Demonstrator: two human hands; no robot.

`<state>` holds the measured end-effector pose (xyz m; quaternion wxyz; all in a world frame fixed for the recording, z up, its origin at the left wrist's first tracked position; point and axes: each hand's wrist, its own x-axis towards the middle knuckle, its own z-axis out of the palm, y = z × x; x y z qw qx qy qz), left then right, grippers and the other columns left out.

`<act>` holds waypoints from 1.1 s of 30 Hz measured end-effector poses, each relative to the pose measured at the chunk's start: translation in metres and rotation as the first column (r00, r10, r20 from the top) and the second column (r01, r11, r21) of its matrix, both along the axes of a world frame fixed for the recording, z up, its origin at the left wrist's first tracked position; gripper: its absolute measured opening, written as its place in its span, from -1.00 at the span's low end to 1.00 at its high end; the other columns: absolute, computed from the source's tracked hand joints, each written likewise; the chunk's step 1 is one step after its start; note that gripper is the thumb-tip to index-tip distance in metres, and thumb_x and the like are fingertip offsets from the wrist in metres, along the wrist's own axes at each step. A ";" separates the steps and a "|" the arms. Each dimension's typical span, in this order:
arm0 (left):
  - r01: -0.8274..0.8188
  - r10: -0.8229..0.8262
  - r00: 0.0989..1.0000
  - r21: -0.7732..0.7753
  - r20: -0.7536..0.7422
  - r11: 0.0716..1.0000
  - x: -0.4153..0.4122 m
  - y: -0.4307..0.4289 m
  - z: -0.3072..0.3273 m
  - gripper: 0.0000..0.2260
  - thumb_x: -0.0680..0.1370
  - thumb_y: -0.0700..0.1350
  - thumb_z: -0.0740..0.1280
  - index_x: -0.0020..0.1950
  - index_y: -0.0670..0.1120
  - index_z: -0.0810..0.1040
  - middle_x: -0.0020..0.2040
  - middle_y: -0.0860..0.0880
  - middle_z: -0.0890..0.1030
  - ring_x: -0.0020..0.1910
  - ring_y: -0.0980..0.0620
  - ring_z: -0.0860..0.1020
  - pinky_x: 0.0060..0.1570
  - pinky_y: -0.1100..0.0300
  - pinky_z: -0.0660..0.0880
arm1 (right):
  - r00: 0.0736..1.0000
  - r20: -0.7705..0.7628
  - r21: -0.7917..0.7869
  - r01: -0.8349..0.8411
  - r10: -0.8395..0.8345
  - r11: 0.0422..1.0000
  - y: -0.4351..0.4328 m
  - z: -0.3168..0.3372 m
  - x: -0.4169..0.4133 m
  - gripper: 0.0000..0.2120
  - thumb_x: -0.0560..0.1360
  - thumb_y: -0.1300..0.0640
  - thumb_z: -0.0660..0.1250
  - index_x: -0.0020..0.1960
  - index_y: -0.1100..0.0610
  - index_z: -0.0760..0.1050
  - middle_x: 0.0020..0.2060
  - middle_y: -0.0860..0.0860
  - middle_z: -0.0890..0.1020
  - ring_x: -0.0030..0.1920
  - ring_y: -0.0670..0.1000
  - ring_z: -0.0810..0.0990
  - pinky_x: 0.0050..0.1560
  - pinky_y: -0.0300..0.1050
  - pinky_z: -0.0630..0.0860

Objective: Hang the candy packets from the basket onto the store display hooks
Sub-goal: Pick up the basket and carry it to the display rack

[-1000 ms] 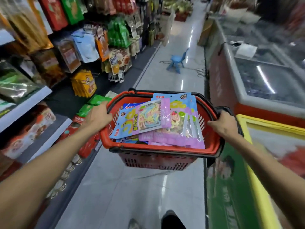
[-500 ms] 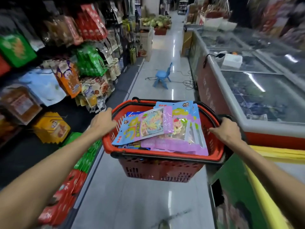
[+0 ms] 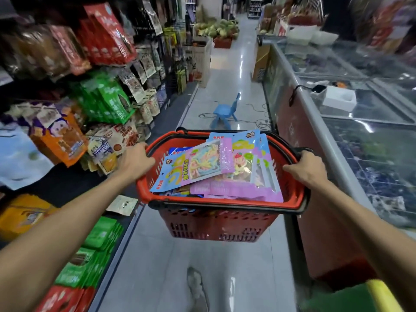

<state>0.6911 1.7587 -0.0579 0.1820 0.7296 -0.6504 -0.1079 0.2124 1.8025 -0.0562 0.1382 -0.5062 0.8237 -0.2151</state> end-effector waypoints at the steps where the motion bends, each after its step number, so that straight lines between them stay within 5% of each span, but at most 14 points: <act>1: 0.005 -0.005 1.000 -0.011 -0.021 1.000 0.001 -0.025 -0.002 -0.80 0.37 0.00 0.34 -0.04 0.01 0.56 -0.27 -0.05 0.62 -0.30 -0.13 0.62 -0.35 0.08 0.57 | 1.000 -0.003 0.004 -0.003 0.003 1.000 -0.026 -0.004 0.002 -0.52 0.33 -0.12 0.55 0.10 0.17 0.60 0.01 0.25 0.70 0.04 0.29 0.68 0.01 0.07 0.59; 7: 0.059 -0.061 0.996 -0.024 -0.061 0.998 0.014 -0.174 -0.006 -0.92 0.46 -0.13 0.38 -0.17 -0.03 0.48 -0.33 -0.08 0.55 -0.33 -0.17 0.57 -0.40 0.14 0.37 | 1.000 -0.019 0.003 -0.008 0.009 1.000 -0.179 -0.008 0.020 -0.53 0.36 -0.13 0.51 0.12 0.16 0.57 0.00 0.23 0.69 0.04 0.30 0.65 -0.03 0.04 0.53; 11: 0.031 -0.033 0.996 -0.022 -0.083 0.999 0.023 -0.266 0.001 -0.92 0.44 -0.12 0.37 -0.09 -0.07 0.57 -0.35 -0.10 0.61 -0.40 -0.15 0.59 -0.44 0.07 0.53 | 1.000 -0.020 -0.006 -0.015 0.015 1.000 -0.273 -0.002 0.026 -0.53 0.36 -0.13 0.50 0.14 0.14 0.58 0.01 0.22 0.69 0.06 0.30 0.65 0.00 0.06 0.56; 15: -0.007 0.003 0.996 -0.054 -0.084 0.998 0.022 -0.356 0.007 -0.78 0.42 -0.08 0.38 0.05 -0.05 0.66 -0.19 -0.11 0.70 -0.28 -0.16 0.64 -0.25 0.00 0.64 | 1.000 -0.018 -0.013 -0.014 0.014 1.000 -0.368 -0.001 0.023 -0.50 0.30 -0.15 0.47 0.13 0.12 0.62 -0.04 0.19 0.71 0.03 0.28 0.67 0.02 0.07 0.61; 19: -0.029 0.025 0.997 -0.051 -0.077 0.998 0.014 -0.451 0.000 -0.70 0.44 -0.04 0.39 0.17 0.03 0.60 -0.12 -0.12 0.70 -0.23 -0.19 0.66 -0.18 -0.02 0.66 | 0.999 -0.008 -0.007 -0.040 0.040 0.999 -0.468 -0.007 0.014 -0.57 0.30 -0.14 0.46 0.04 0.12 0.63 -0.21 0.13 0.70 -0.10 0.22 0.68 -0.08 0.01 0.59; 24: -0.002 0.003 0.999 0.012 -0.044 1.000 -0.008 -0.574 -0.007 -0.71 0.49 -0.09 0.38 0.21 0.01 0.54 -0.18 -0.10 0.66 -0.28 -0.15 0.62 -0.33 0.10 0.53 | 0.998 0.011 -0.013 -0.068 0.069 0.998 -0.599 -0.021 -0.001 -0.65 0.38 -0.05 0.48 0.04 0.16 0.63 -0.11 0.19 0.71 -0.11 0.24 0.65 -0.08 0.01 0.58; 29: -0.027 0.027 0.999 0.012 -0.038 1.000 -0.026 -0.687 0.001 -0.81 0.47 -0.02 0.34 -0.01 -0.08 0.60 -0.28 -0.09 0.64 -0.34 -0.12 0.60 -0.31 0.01 0.61 | 0.997 0.015 -0.021 -0.075 0.076 0.997 -0.727 -0.014 -0.018 -0.60 0.40 -0.07 0.47 0.13 0.15 0.62 -0.04 0.21 0.71 -0.03 0.26 0.67 -0.04 0.02 0.56; 33: -0.061 0.060 0.997 -0.009 -0.037 0.998 -0.040 -0.774 0.002 -0.92 0.50 -0.06 0.37 -0.10 -0.06 0.57 -0.26 -0.18 0.67 -0.35 -0.17 0.61 -0.32 -0.07 0.61 | 0.996 0.011 -0.015 -0.088 0.088 0.996 -0.826 -0.009 -0.031 -0.66 0.40 -0.07 0.45 0.02 0.16 0.57 -0.15 0.16 0.65 -0.20 0.18 0.53 -0.12 -0.05 0.48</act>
